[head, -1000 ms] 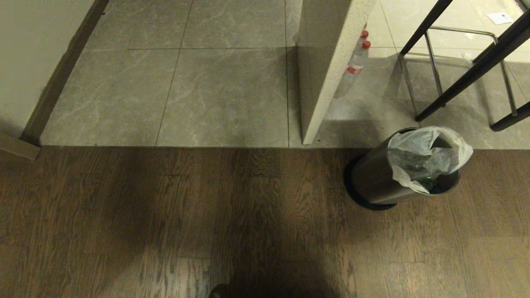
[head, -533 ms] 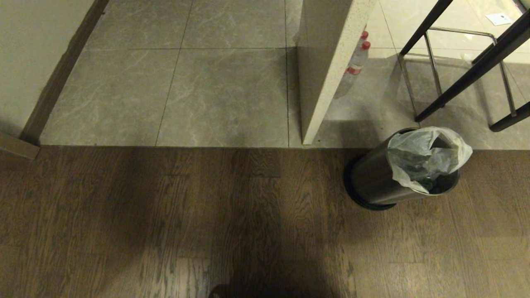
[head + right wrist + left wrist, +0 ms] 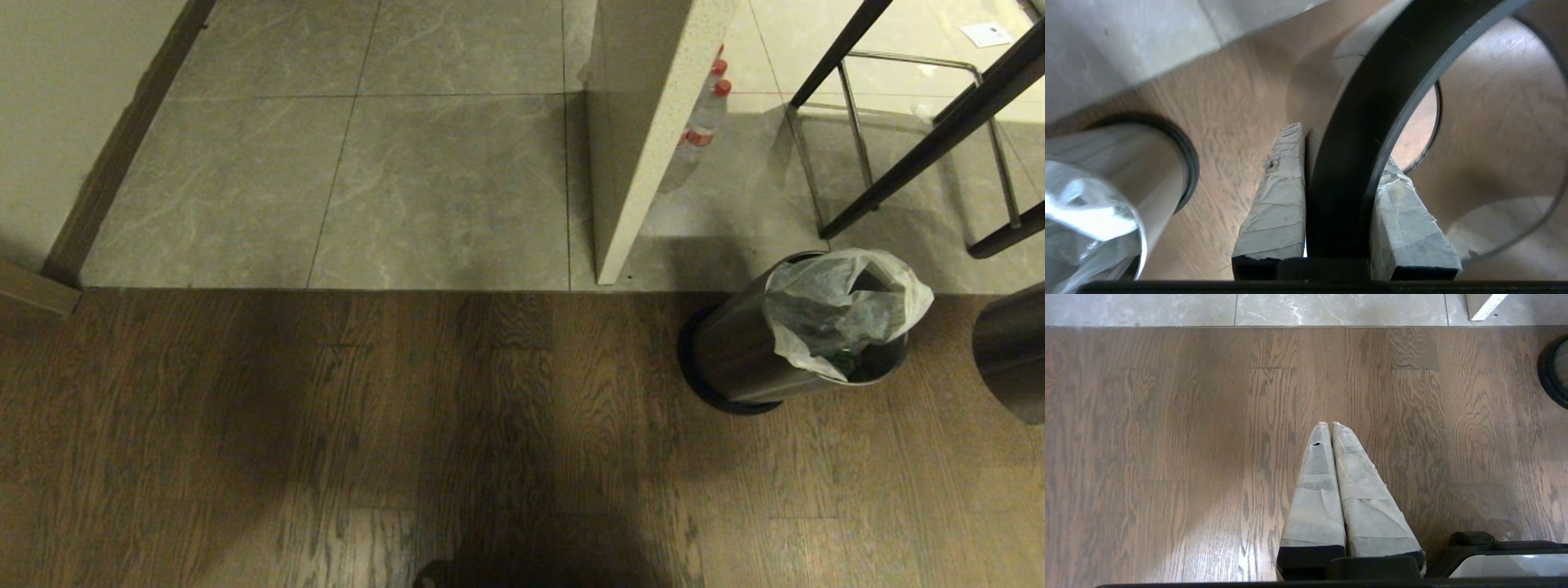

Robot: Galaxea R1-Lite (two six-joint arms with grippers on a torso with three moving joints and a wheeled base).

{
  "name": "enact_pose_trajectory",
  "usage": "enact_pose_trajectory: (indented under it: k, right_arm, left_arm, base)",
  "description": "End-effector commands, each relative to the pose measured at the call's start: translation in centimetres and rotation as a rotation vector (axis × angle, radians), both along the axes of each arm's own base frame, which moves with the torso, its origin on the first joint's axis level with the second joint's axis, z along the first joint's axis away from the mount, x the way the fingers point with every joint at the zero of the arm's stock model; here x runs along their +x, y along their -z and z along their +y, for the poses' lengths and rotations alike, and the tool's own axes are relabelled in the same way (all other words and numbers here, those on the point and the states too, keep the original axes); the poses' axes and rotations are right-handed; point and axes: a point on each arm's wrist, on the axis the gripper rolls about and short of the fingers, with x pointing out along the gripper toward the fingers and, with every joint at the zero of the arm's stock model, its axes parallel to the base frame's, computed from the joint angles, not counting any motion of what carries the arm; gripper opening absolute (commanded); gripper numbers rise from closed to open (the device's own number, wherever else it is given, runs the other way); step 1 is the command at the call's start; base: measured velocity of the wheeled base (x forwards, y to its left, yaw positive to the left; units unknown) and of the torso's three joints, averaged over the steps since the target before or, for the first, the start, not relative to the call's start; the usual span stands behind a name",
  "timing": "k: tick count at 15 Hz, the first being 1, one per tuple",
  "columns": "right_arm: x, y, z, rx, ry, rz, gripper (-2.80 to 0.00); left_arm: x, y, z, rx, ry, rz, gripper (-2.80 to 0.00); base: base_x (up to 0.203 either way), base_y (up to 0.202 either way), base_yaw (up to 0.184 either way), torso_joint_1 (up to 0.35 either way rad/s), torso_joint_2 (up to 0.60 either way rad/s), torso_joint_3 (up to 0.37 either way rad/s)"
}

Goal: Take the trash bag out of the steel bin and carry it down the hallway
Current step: Place the outer trash can on the ground

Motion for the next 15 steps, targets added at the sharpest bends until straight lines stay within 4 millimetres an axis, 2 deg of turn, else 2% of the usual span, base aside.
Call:
enact_pose_trajectory:
  k: [1,6,7,9,10,15]
  right_arm:
    - [0.8,1.4,-0.9,0.028,-0.002,0.027,-2.8]
    - [1.0,1.4,-0.8,0.029,-0.01,0.017,-2.8]
    - [2.4,2.0,-0.9,0.035,-0.048,-0.01,-2.8]
    - [6.2,5.2,-1.6,0.07,-0.12,-0.035,-2.8]
    - [7.3,5.6,-1.3,0.069,-0.153,-0.067,-2.8]
    - [9.0,6.9,-1.2,0.052,-0.184,-0.071,-2.8]
  left_arm:
    - [0.0,0.0,0.0,0.0,-0.001,0.0,-2.8]
    - [0.0,0.0,0.0,0.0,-0.001,0.002,-2.8]
    - [0.0,0.0,0.0,0.0,-0.001,0.002,-2.8]
    - [0.0,0.0,0.0,0.0,-0.001,0.0,-2.8]
    - [0.0,0.0,0.0,0.0,-0.001,0.0,-2.8]
    - [0.0,0.0,0.0,0.0,-0.001,0.0,-2.8]
  base:
    - [0.0,0.0,0.0,0.0,0.0,0.0]
    - [0.0,0.0,0.0,0.0,0.0,0.0]
    - [0.0,0.0,0.0,0.0,0.0,0.0]
    - [0.0,0.0,0.0,0.0,0.0,0.0]
    - [0.0,0.0,0.0,0.0,0.0,0.0]
    - [0.0,0.0,0.0,0.0,0.0,0.0]
